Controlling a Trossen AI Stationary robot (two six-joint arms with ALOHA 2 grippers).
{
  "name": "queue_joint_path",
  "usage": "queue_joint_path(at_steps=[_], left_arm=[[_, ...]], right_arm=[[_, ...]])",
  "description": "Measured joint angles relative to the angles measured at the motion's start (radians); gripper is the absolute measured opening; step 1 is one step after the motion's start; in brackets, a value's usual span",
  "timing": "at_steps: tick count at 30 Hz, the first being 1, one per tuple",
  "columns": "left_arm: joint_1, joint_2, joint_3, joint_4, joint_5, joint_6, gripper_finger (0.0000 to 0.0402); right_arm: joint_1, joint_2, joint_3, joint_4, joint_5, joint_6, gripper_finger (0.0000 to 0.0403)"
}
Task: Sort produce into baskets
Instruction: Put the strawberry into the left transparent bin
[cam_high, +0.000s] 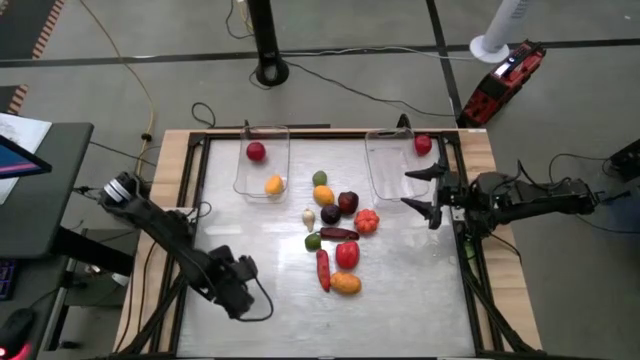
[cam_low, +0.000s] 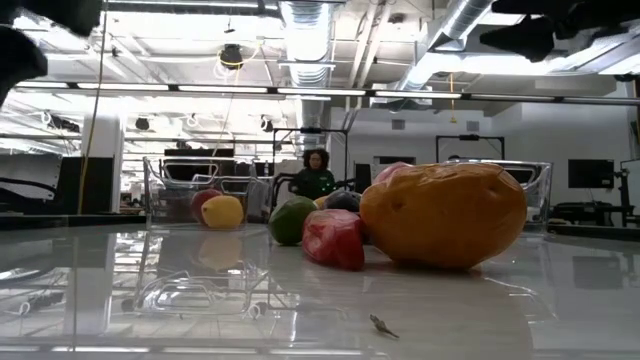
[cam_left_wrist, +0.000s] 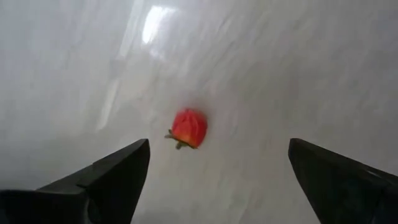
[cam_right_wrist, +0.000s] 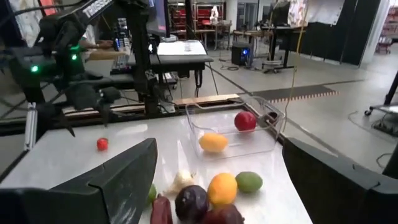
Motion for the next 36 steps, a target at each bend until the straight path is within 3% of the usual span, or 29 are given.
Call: queue_joint_path(at_steps=[9, 22, 36], left_arm=[[-0.008, 0.138, 0.0, -0.002, 0.011, 0.098, 0.0293], [-0.006, 0.13, -0.121, 0.125, 0.02, 0.14, 0.0213], [0.023, 0.13, -0.126, 0.118, -0.004, 0.199, 0.0108]], right_arm=[[-0.001, 0.001, 0.002, 0.052, 0.0, -0.08, 0.0372], [-0.001, 0.002, 0.002, 0.03, -0.051, -0.048, 0.037], [-0.001, 0.002, 0.002, -0.002, -0.051, -0.018, 0.0345]])
